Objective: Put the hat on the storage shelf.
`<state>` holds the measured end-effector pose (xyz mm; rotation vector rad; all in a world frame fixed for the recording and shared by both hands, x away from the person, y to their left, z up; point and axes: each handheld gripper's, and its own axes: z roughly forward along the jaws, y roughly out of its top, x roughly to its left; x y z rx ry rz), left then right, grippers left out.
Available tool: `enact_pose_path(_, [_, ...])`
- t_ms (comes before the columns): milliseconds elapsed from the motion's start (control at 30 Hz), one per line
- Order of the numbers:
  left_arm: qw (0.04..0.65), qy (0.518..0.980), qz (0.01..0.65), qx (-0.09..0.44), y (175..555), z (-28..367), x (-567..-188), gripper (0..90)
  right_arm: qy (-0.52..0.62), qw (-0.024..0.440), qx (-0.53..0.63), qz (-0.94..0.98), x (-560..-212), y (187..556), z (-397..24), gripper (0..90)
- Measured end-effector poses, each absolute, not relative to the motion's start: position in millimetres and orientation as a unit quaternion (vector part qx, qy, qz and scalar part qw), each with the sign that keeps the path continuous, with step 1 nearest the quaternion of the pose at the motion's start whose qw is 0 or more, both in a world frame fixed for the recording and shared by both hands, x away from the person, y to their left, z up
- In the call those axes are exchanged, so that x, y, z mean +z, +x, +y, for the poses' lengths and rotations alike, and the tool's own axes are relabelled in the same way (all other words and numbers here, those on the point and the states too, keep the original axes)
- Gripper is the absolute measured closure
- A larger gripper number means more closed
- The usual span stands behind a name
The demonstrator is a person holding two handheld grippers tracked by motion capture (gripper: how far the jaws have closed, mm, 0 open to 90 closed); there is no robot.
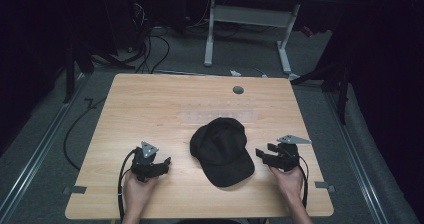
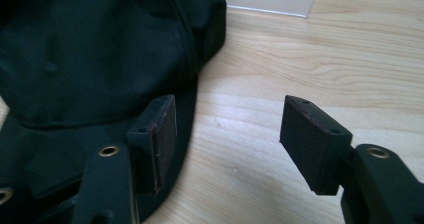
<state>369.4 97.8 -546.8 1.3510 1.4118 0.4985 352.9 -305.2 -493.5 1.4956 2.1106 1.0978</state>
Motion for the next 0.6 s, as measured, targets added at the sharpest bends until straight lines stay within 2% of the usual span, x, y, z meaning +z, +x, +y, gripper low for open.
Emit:
enact_pose_path(300, [0.533, 0.567, 0.592, 0.209, 369.2, 97.8, -546.8, 26.6, 0.515, 0.164, 0.386, 0.748, -478.8, 359.7, -301.1, 39.6])
enact_pose_path(367, [0.533, 0.568, 0.592, 0.208, 369.1, 97.8, -546.7, 26.5, 0.504, 0.181, 0.373, 0.758, -473.5, 362.0, -297.0, 39.5])
enact_pose_path(600, [0.533, 0.568, 0.592, 0.208, 369.1, 97.7, -546.7, 26.5, 0.488, 0.175, 0.373, 0.770, -463.1, 369.6, -289.0, 37.9])
